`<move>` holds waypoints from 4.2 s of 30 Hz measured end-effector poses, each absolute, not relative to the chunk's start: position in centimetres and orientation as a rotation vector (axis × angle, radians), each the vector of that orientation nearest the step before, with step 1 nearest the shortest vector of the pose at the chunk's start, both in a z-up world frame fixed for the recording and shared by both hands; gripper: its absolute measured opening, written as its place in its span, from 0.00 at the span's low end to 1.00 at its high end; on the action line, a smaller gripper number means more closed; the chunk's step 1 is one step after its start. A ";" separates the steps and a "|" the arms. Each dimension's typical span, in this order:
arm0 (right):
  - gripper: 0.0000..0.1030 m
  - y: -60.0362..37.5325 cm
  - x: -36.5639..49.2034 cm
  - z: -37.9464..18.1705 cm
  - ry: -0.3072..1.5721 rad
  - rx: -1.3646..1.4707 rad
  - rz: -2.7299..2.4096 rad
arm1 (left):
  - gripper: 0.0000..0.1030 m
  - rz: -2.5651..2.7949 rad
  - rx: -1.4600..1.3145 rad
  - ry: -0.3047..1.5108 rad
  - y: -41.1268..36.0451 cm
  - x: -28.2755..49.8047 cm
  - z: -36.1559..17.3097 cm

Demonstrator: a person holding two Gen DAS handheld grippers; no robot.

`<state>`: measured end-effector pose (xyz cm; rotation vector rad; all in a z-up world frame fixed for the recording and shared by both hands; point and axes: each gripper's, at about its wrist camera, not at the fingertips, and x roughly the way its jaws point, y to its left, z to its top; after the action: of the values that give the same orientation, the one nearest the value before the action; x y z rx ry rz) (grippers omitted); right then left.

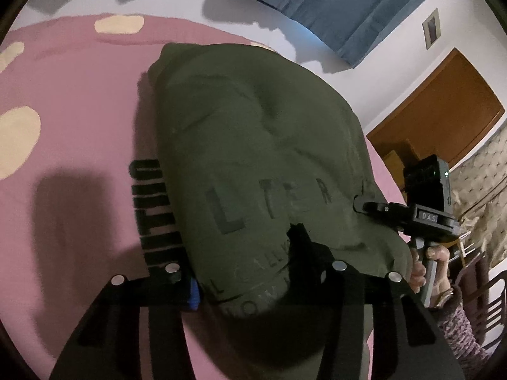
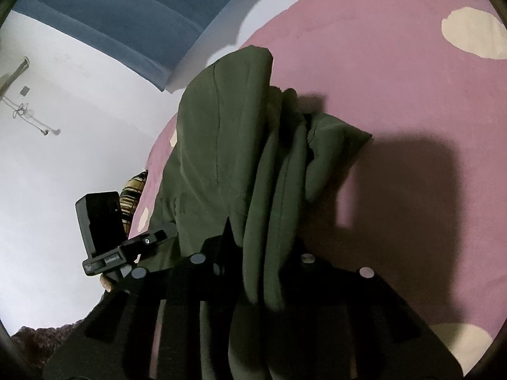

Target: Fold small clothes

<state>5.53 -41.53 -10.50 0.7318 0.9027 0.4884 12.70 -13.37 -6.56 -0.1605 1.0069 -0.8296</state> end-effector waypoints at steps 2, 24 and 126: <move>0.20 -41.0 5.7 -10.5 0.894 0.734 0.494 | 0.47 -0.818 -0.155 1.000 -12.8 12.8 -6.4; 0.20 -31.0 11.8 -12.3 0.918 0.781 0.616 | 0.47 -0.627 -0.199 0.963 -0.9 15.9 -5.4; 0.83 -22.9 -7.9 -9.0 0.857 0.248 0.079 | 0.84 -0.144 0.033 0.713 -1.1 -3.6 -2.3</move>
<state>-7.91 -22.87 -9.01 0.2480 0.8566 0.0786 -3.55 -1.11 -2.34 0.0328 0.7129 -0.1443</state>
